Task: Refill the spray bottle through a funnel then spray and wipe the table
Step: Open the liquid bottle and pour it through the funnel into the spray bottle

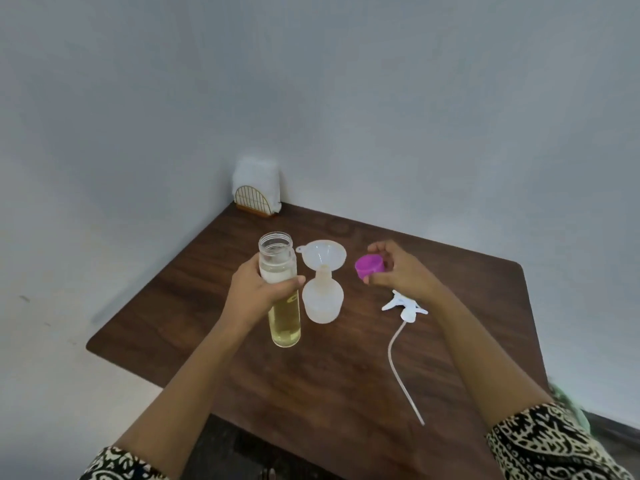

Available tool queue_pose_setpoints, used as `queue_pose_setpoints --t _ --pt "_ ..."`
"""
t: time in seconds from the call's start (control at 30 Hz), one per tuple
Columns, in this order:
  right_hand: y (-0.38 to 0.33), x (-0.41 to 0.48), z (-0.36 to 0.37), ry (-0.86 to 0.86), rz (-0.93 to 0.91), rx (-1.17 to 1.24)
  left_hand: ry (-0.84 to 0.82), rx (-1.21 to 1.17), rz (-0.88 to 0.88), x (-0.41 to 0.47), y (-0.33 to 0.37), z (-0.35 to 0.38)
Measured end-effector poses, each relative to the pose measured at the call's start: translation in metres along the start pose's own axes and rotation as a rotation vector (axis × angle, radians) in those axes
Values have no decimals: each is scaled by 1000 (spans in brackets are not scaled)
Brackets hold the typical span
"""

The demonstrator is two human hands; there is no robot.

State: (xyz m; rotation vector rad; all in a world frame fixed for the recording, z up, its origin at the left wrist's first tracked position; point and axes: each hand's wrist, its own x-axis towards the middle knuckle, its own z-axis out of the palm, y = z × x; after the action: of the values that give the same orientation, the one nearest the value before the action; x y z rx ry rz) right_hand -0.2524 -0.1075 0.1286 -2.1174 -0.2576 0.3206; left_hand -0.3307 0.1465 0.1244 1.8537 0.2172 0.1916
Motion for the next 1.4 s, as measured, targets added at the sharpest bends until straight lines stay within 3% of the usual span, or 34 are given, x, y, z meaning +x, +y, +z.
queue_pose_setpoints --t 0.23,0.43,0.63,0.7,0.8,0.87,1.03,1.23,1.4 --pt "114 -5 41 12 201 -235 26 6 -51 -24 -24 27" --pt "134 3 67 -20 165 -607 35 24 -86 -34 -32 43" --pt "135 10 77 -59 145 -675 42 28 -94 -41 -36 50" --pt "128 8 75 -46 165 -623 42 28 -102 -44 -36 53" --pt "103 -8 66 -26 111 -276 24 27 -105 -47 -33 56" --pt "81 -28 62 -139 -23 -71 -7 13 -103 -50 -31 58" --pt "37 -69 75 -330 -217 77 -12 -47 -58 -59 -16 70" --pt "10 -72 76 -73 -163 47 15 -151 -58 -61 -1 87" --pt "10 -62 67 40 -146 -4 -126 -122 -32 -48 10 85"
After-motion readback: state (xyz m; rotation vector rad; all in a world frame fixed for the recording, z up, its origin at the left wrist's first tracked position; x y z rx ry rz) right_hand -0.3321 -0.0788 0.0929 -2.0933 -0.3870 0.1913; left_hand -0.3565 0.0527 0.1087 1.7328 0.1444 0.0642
